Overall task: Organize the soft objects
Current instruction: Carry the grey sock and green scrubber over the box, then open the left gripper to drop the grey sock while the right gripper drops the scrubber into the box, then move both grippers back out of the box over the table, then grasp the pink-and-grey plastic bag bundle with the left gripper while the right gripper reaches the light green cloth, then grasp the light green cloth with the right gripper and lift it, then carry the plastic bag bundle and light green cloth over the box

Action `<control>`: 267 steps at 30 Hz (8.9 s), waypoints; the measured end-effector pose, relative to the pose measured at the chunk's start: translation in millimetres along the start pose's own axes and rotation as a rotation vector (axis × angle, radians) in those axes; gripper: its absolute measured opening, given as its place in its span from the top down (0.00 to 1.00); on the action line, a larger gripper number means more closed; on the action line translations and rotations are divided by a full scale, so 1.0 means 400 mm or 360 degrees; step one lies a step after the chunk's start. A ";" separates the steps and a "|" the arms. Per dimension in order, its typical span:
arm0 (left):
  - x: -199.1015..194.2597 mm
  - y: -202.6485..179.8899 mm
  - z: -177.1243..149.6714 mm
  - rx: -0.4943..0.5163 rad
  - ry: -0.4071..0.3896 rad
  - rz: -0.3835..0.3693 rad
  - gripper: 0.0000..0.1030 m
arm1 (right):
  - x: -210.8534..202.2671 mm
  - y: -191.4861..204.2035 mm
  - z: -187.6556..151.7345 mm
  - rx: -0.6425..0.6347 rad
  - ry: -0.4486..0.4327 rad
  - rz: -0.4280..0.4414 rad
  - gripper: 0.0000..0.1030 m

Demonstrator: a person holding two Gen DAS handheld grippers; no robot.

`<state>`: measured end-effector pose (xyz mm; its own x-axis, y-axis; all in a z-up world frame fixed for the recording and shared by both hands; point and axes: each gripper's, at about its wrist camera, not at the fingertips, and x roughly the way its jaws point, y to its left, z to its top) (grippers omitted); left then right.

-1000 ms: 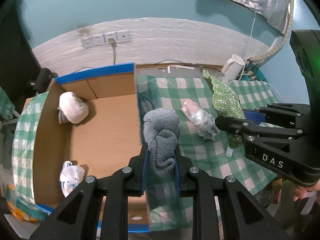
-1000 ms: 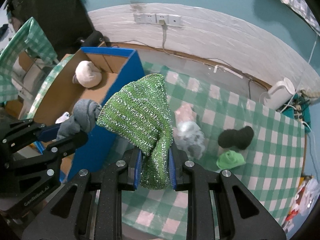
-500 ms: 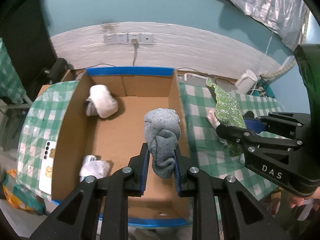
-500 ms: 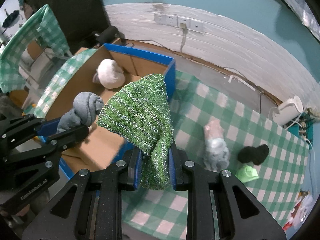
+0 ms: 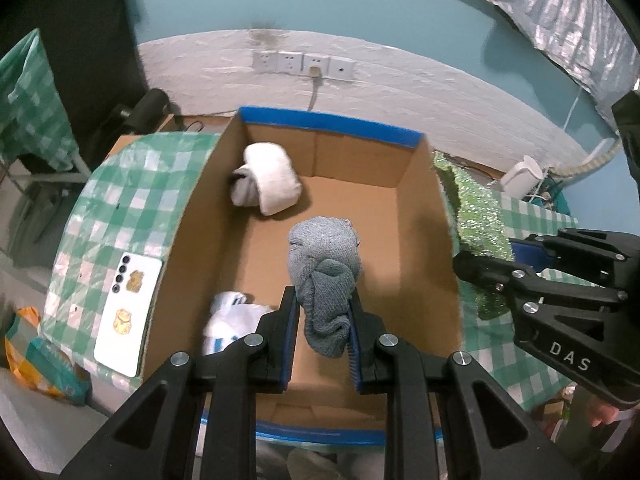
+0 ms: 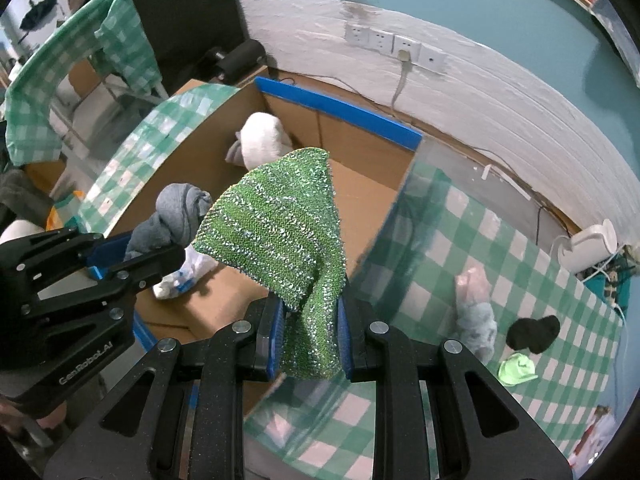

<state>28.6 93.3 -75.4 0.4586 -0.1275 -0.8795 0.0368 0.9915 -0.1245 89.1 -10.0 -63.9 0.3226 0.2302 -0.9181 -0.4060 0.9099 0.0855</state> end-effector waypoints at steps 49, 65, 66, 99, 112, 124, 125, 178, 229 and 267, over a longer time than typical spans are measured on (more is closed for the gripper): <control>0.038 -0.022 0.021 -0.0091 0.0034 0.0019 0.40 | 0.014 -0.073 -0.025 0.0163 -0.0018 -0.0049 0.42; 0.036 -0.146 0.037 0.0034 0.0010 -0.0009 0.37 | -0.040 -0.204 -0.122 0.0315 -0.0031 -0.0149 0.42; 0.036 -0.154 0.038 0.0043 0.0007 -0.0010 0.37 | -0.044 -0.213 -0.129 0.0325 -0.0034 -0.0153 0.42; 0.087 -0.418 0.015 0.0328 0.0054 -0.0014 0.26 | -0.118 -0.428 -0.301 0.0608 -0.0056 -0.0263 0.37; 0.138 -0.501 0.022 0.0378 0.0109 -0.0027 0.26 | -0.102 -0.527 -0.345 0.0753 -0.0025 -0.0301 0.37; 0.242 -0.550 0.032 0.0355 0.0223 -0.0039 0.25 | -0.054 -0.606 -0.352 0.0884 0.0033 -0.0298 0.36; 0.250 -0.554 0.033 0.0351 0.0230 -0.0041 0.25 | -0.046 -0.613 -0.352 0.0900 0.0040 -0.0296 0.36; 0.440 -0.609 0.037 0.0493 0.0444 -0.0213 0.56 | 0.166 -0.701 -0.370 0.1078 0.0282 -0.0347 0.36; 0.271 -0.575 0.014 0.0672 0.0199 -0.0053 0.52 | 0.012 -0.554 -0.350 0.0651 0.0158 -0.0403 0.74; 0.046 -0.432 0.021 0.0628 -0.0057 0.0041 0.52 | -0.114 -0.346 -0.213 0.0355 -0.0053 -0.0276 0.74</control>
<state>38.0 -80.3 -66.1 0.4941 -0.1084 -0.8626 0.3602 0.9286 0.0897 57.6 -175.8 -66.8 0.4005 0.0725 -0.9134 -0.1455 0.9893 0.0147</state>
